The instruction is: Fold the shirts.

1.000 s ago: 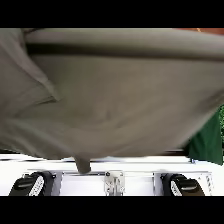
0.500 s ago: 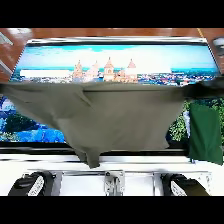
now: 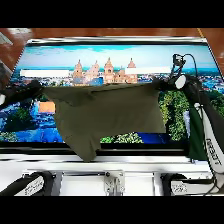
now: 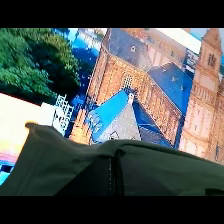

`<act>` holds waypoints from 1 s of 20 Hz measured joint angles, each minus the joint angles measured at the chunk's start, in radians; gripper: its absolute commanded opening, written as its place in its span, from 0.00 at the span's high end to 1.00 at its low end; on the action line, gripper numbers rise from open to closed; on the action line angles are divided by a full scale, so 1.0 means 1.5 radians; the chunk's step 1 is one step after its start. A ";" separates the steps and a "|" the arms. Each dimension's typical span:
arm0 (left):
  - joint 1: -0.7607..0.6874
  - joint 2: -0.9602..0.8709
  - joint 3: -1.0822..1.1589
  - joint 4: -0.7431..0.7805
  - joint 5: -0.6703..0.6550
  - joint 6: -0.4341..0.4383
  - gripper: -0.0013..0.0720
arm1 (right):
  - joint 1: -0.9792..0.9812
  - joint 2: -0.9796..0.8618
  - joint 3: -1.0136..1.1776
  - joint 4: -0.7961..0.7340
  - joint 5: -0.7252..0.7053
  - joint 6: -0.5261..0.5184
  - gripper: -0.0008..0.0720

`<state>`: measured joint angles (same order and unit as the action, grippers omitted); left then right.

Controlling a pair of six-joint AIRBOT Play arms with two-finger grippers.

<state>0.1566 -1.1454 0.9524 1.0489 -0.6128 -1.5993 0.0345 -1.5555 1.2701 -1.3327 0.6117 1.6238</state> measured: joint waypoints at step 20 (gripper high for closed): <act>0.216 0.017 -0.274 -0.083 -0.404 0.195 0.16 | -0.256 0.108 -0.114 0.089 0.536 -0.173 0.18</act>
<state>0.4812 -1.1206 0.5407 0.9241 -1.2182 -1.3067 -0.3500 -1.3941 1.0985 -1.1992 1.4155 1.3643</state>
